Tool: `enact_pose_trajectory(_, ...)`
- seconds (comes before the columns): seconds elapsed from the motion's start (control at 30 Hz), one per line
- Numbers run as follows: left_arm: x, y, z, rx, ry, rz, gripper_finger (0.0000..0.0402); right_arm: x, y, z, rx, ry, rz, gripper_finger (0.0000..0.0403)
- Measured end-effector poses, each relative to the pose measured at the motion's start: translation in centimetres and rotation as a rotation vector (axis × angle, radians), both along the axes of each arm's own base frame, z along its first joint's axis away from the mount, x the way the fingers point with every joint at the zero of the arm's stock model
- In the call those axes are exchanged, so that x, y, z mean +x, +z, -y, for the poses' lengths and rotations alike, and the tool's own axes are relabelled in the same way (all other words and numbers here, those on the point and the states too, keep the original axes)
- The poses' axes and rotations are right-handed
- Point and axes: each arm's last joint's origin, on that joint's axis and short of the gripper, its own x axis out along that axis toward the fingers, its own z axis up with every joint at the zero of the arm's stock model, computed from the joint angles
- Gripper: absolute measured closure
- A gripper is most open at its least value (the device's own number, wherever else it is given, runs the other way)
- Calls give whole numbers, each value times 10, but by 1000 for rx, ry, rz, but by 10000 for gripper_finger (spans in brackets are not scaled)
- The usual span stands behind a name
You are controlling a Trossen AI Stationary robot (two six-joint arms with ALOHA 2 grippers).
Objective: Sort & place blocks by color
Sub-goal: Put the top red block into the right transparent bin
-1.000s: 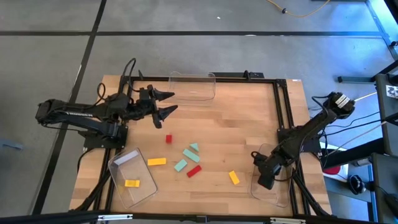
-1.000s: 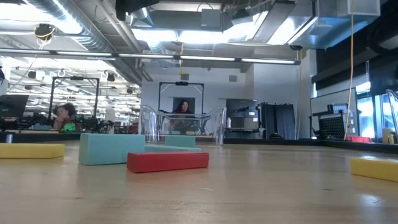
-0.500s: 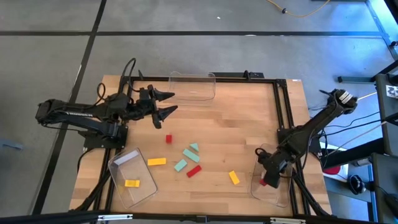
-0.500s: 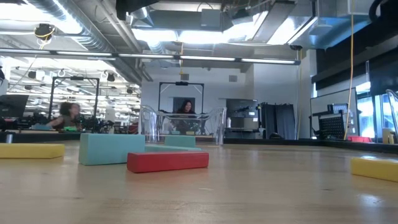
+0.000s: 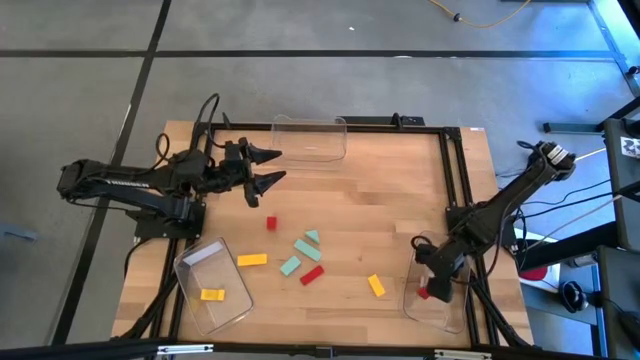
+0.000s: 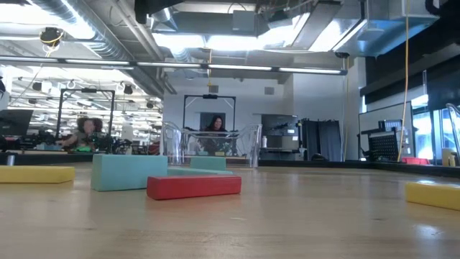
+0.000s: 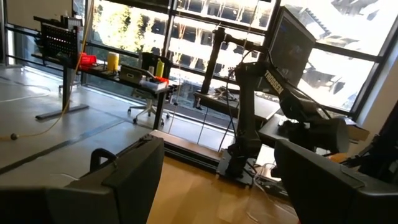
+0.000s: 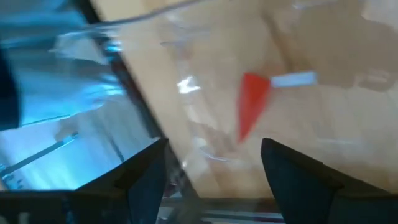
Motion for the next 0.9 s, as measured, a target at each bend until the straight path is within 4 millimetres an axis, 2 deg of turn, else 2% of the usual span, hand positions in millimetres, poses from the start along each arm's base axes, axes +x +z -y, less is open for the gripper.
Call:
enact_pose_trajectory(0.2, 0, 0, 0, -9, -1, 1, 104, 0, 19, 3, 72, -36, 182, 148)
enact_pose_trajectory(0.3, 0, -2, 0, -29, -5, -15, 104, 6, 32, 7, 98, -133, 342, 148)
enact_pose_trajectory(0.4, 1, -6, 0, -35, -8, -50, 104, 18, 48, 12, 92, -289, 573, 148)
enact_pose_trajectory(0.5, 1, -12, 0, -38, -8, -111, 104, 32, 58, 20, -57, -432, 817, 148)
enact_pose_trajectory(0.57, 1, -16, 0, -39, -7, -159, 104, 41, 59, 26, -205, -485, 914, 148)
enact_pose_trajectory(0.7, 1, -27, 0, -85, -12, -260, 104, 60, 56, 39, -377, -482, 987, 148)
enact_pose_trajectory(0.9, 1, -52, 1, -289, -51, -463, 104, 77, 56, 57, -509, -454, 1045, 148)
